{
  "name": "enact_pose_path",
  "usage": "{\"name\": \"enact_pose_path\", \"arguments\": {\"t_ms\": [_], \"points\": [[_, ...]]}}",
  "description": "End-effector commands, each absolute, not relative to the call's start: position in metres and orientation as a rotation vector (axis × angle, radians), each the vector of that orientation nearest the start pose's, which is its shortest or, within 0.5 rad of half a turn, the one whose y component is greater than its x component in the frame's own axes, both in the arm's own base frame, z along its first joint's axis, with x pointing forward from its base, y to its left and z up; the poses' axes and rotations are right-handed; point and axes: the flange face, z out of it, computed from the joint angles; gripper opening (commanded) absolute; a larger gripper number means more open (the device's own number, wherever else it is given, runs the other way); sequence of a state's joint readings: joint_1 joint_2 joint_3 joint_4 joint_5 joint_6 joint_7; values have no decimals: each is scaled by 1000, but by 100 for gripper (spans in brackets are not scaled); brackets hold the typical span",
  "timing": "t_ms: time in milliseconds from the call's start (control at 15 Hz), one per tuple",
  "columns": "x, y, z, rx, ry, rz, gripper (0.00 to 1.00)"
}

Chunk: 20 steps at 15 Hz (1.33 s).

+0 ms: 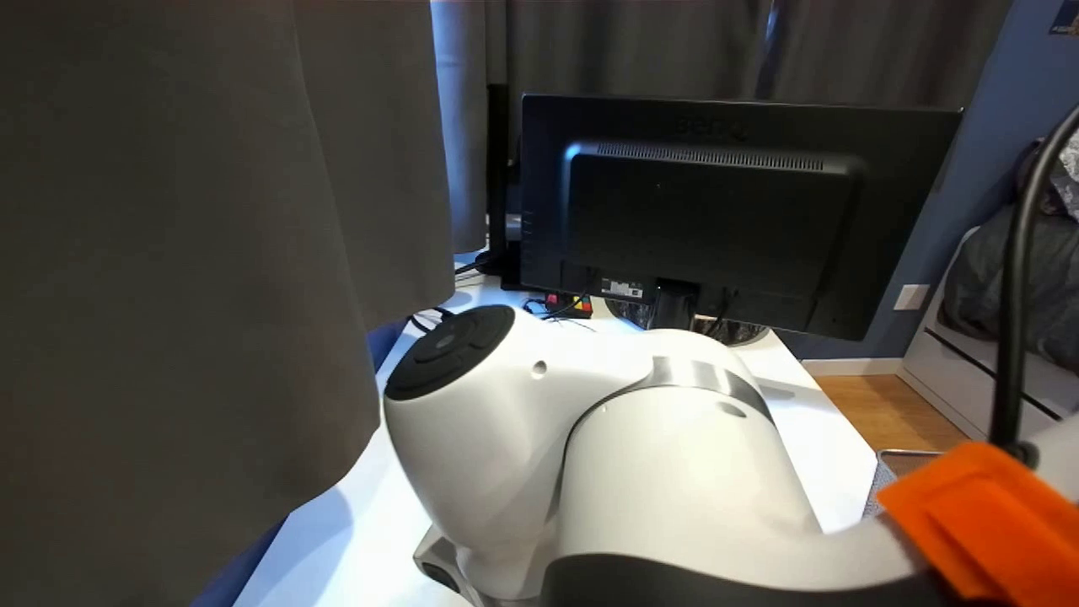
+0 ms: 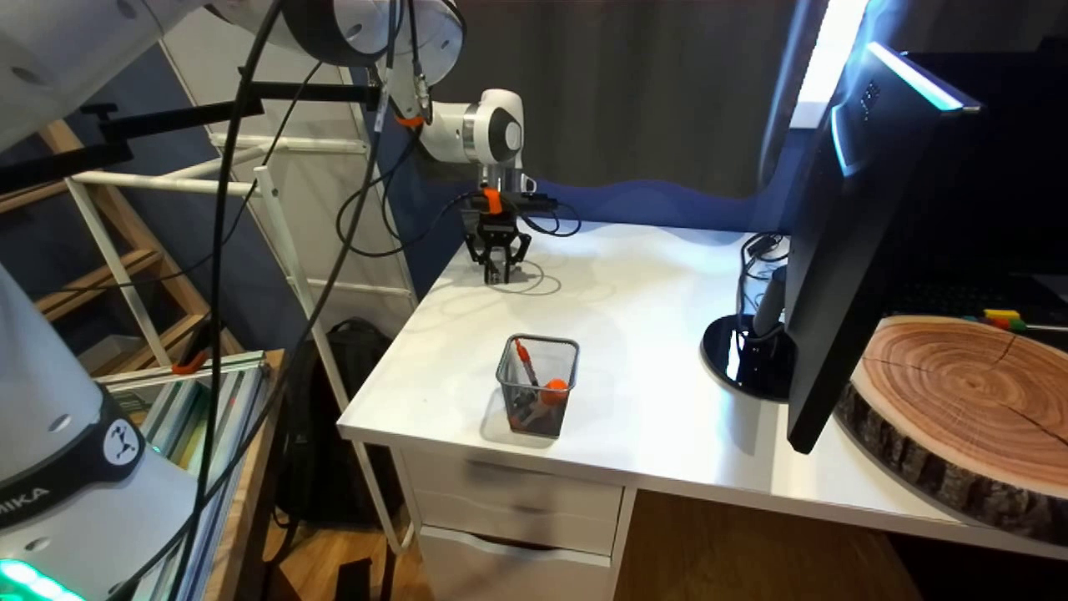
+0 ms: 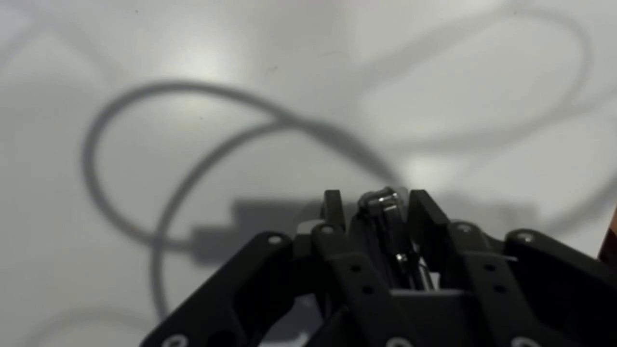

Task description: Pick up the object on the left side next to the basket and put it on the stand of the tv on the right

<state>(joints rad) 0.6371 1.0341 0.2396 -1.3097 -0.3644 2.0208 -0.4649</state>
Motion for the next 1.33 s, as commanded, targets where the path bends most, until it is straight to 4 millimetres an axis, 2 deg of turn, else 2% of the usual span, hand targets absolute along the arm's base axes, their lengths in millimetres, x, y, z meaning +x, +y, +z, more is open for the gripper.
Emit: {"name": "enact_pose_path", "arguments": {"t_ms": [0, 133, 267, 467, 667, 733, 867, 933, 1067, 1267], "points": [[494, 513, 97, -2459, -2221, 391, 13], [494, 515, 99, -2460, -2236, 372, 2], [499, 509, 105, -2495, -2208, 346, 5], [509, 462, 129, -2728, -1994, 263, 5], [511, 434, 143, -2901, -1766, 167, 5], [526, 454, 123, -2809, -1875, 227, 21], [525, 439, 133, -2869, -1796, 200, 21], [528, 437, 130, -2912, -1757, 189, 5], [546, 416, 136, -3079, -1565, 107, 5], [571, 362, 141, -3215, -1298, 66, 5]]}}
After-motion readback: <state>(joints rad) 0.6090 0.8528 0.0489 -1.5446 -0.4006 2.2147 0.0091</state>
